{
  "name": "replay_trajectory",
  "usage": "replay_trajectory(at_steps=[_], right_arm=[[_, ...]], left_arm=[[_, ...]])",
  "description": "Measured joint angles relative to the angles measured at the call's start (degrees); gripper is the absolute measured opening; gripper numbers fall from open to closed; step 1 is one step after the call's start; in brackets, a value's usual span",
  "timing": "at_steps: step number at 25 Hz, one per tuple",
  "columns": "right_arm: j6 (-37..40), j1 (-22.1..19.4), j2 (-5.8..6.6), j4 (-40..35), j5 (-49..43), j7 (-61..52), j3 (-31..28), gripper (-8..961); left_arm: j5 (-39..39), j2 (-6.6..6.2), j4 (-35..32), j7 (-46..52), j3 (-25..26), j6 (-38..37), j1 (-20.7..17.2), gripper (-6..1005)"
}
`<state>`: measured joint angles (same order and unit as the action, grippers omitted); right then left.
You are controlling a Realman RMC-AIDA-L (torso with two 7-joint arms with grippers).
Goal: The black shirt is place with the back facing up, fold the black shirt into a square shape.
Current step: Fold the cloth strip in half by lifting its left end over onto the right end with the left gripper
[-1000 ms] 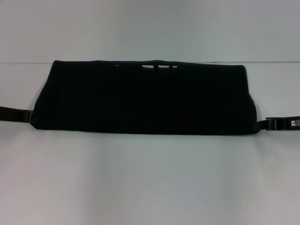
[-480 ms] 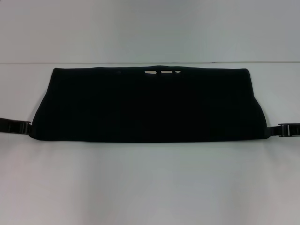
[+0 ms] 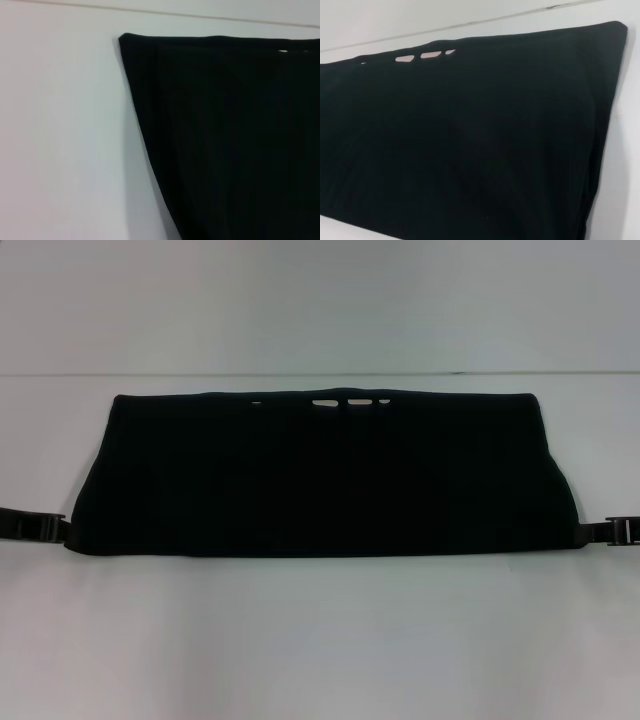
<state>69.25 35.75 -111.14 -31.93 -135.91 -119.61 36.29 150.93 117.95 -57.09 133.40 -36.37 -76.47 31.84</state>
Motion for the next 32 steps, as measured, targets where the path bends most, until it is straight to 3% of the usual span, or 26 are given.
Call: replay_trajectory(at_steps=[25,32], right_arm=[[0.2,-1.2,0.65,-1.2,0.2,0.1,-0.9,0],[4.3,-0.9,1.00,-2.3,0.0,0.1,-1.5,115]], left_arm=[[-1.2,-0.53,0.5,-0.7,0.2,-1.7,0.0,0],[-0.8,-0.79,0.7,-0.3,0.2,-2.5,0.7,0]])
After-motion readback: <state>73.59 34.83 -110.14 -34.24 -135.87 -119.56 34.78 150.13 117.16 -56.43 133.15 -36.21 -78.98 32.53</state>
